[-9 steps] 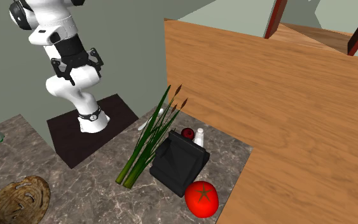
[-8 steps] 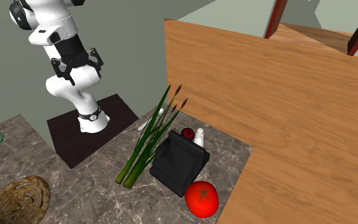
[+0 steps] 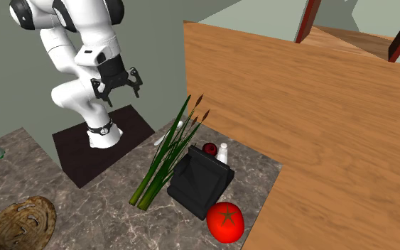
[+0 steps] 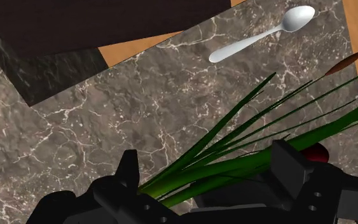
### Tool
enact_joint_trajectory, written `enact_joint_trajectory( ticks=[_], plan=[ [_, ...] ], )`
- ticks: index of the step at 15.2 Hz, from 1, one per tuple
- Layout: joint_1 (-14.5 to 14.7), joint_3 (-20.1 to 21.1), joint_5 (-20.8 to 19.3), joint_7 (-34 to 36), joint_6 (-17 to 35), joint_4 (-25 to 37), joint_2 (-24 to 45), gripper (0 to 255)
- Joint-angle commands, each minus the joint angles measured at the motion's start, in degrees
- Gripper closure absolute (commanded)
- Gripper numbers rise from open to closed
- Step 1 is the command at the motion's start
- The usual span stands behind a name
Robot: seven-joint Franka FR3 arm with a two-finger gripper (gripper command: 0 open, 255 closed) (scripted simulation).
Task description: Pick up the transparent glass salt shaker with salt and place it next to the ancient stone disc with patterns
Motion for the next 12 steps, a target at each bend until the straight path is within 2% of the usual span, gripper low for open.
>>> enact_joint_trajectory(
  ticks=[1, 7, 12],
  plan=[
    [0.4, 1.9, 0.5, 1.4, 3.8, -0.5, 2.5, 0],
    [1.2, 7.8, 0.6, 6.2, 14.0, 0.3, 11.3, 0],
    [1.2, 12.6, -1.6, 11.1, 21.6, 3.2, 20.3, 0]
  ],
)
